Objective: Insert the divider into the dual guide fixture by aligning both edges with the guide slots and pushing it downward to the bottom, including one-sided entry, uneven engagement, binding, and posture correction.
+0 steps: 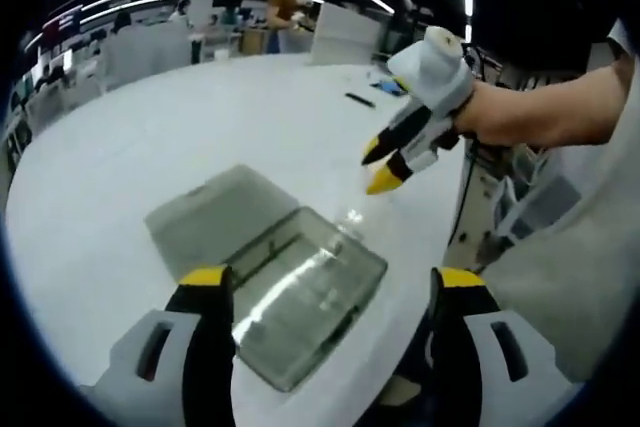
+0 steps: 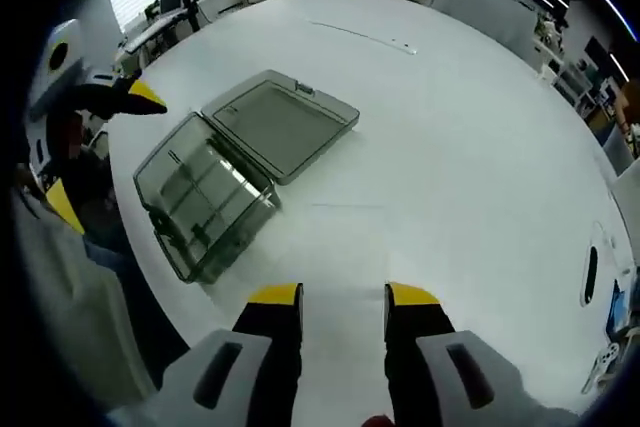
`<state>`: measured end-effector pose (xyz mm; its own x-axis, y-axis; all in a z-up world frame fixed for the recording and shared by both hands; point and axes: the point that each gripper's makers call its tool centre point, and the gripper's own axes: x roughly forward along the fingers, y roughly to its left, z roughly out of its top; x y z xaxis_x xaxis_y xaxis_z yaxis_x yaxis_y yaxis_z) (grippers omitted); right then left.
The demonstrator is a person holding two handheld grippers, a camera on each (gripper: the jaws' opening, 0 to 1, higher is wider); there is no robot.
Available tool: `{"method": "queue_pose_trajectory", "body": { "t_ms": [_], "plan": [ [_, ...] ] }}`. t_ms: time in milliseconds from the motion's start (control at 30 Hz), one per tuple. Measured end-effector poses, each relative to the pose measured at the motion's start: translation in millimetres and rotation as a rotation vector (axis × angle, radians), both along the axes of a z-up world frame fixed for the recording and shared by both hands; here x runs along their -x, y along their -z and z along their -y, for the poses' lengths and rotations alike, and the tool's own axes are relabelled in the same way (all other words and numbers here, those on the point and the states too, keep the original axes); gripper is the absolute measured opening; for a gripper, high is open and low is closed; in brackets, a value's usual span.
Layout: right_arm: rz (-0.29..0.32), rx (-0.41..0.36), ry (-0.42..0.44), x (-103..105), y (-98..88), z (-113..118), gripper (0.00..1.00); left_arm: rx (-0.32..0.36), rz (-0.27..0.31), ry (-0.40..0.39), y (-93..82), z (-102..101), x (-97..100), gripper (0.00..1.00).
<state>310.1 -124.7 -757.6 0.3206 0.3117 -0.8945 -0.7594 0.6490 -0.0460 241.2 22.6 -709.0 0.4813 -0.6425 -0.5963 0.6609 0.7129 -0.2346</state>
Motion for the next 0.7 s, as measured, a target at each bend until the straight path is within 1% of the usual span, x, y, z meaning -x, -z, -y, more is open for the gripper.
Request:
{"method": "queue_pose_trajectory", "body": {
  "t_ms": [533, 700],
  "plan": [
    [0.056, -0.056, -0.076, 14, -26.9, -26, 0.27, 0.08, -0.019, -0.061, -4.5, 2, -4.4, 0.72],
    [0.066, -0.07, -0.096, 19, -33.9, -35, 0.27, 0.092, -0.019, -0.068, -7.0, 3, -4.7, 0.7]
  ]
}}
